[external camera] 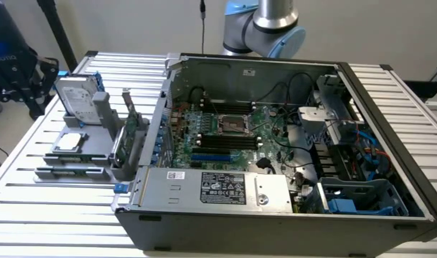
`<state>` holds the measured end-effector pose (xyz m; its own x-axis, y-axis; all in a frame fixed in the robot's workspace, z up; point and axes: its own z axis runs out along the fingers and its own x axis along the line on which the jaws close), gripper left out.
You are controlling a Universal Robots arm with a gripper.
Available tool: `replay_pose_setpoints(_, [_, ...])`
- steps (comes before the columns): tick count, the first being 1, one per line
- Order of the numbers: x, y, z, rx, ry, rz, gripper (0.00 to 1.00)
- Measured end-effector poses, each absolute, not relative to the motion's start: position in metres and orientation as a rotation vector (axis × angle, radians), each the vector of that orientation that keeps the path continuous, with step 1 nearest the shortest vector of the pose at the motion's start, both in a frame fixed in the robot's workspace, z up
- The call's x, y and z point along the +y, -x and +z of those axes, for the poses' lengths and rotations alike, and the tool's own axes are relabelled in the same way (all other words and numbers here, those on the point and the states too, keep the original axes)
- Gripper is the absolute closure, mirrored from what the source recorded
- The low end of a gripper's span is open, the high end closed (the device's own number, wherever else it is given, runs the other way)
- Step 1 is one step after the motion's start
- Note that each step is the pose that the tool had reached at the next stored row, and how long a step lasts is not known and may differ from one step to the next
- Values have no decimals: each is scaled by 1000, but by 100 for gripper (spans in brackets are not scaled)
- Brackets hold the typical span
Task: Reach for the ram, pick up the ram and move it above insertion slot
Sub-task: 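Pick up the ram and move it above insertion slot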
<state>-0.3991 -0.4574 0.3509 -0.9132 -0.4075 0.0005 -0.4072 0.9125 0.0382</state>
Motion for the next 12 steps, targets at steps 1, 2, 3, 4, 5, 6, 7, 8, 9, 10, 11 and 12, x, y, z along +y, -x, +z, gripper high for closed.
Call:
replay_pose_setpoints(1, [-457,399,351,-3057,-680,-58,89])
replay_pose_setpoints(2, [-457,399,351,-3051,-708,-58,89])
replay_pose_setpoints(3, [-457,399,351,-3044,-736,-58,89])
replay_pose_setpoints(4, [-457,399,351,-3037,-763,-58,89])
replay_pose_setpoints(5, [-457,399,351,-3030,-790,-58,89])
replay_pose_setpoints(6, [-457,399,351,-3022,-817,-57,89])
replay_pose_setpoints(7, [-457,399,350,-3014,-847,-57,89])
replay_pose_setpoints(8, [-457,399,350,-3005,-874,-57,89])
replay_pose_setpoints(9, [-457,399,350,-2997,-900,-57,89])
replay_pose_setpoints(10, [-457,399,350,-2989,-927,-57,89])
replay_pose_setpoints(11, [-457,399,350,-2980,-954,-57,89])
replay_pose_setpoints(12, [-457,399,350,-2971,-981,-56,89])
